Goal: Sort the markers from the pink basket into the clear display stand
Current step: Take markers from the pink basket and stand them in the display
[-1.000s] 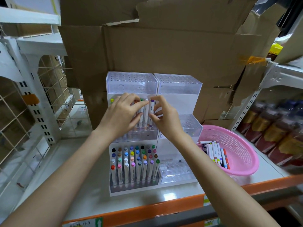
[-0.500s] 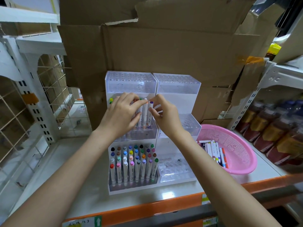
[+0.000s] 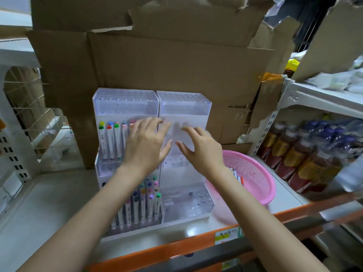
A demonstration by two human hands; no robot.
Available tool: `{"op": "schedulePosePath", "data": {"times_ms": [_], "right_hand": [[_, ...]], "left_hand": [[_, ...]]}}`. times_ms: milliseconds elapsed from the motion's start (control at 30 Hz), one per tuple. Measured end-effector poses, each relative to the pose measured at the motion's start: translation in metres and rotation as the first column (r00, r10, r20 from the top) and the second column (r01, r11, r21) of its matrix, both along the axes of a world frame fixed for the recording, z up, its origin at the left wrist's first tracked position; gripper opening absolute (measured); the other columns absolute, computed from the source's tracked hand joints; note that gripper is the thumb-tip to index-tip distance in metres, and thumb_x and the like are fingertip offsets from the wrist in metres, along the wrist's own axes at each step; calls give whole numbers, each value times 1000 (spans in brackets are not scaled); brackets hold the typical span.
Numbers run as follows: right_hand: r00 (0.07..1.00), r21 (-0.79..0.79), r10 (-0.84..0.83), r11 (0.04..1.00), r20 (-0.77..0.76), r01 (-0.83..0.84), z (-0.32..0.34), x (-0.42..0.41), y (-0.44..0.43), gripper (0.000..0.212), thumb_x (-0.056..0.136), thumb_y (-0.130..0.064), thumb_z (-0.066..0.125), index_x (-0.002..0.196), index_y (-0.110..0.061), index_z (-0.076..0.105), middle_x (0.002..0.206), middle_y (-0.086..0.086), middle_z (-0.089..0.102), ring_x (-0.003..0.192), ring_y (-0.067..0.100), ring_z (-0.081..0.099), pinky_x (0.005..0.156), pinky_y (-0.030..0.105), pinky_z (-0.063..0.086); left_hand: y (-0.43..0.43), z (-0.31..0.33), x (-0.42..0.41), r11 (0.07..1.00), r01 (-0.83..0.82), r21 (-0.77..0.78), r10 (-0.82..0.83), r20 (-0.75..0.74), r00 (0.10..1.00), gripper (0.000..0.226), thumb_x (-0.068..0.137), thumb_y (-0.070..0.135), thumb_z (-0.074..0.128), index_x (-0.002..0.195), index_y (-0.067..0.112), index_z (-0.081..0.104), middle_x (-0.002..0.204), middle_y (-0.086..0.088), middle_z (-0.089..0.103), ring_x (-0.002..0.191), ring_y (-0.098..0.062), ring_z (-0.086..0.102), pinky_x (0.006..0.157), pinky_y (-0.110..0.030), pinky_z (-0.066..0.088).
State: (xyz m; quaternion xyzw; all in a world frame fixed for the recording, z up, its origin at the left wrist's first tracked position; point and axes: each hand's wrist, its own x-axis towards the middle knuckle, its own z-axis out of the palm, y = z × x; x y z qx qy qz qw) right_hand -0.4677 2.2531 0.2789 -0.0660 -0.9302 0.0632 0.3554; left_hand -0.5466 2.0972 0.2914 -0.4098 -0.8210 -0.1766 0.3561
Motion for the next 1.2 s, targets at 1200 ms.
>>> {"op": "schedulePosePath", "data": {"times_ms": [1200], "right_hand": [[779,-192,-61,954,624,229,-130,58,210,41,93,-16,47,134,-15,42,119,15,53,101,35,56,76,37,44]], "left_hand": [[251,-136,56,853,85,-515,201,475,857,31,94,25,46,123,16,49,121,-7,55,113,-26,49,86,-37,42]]}}
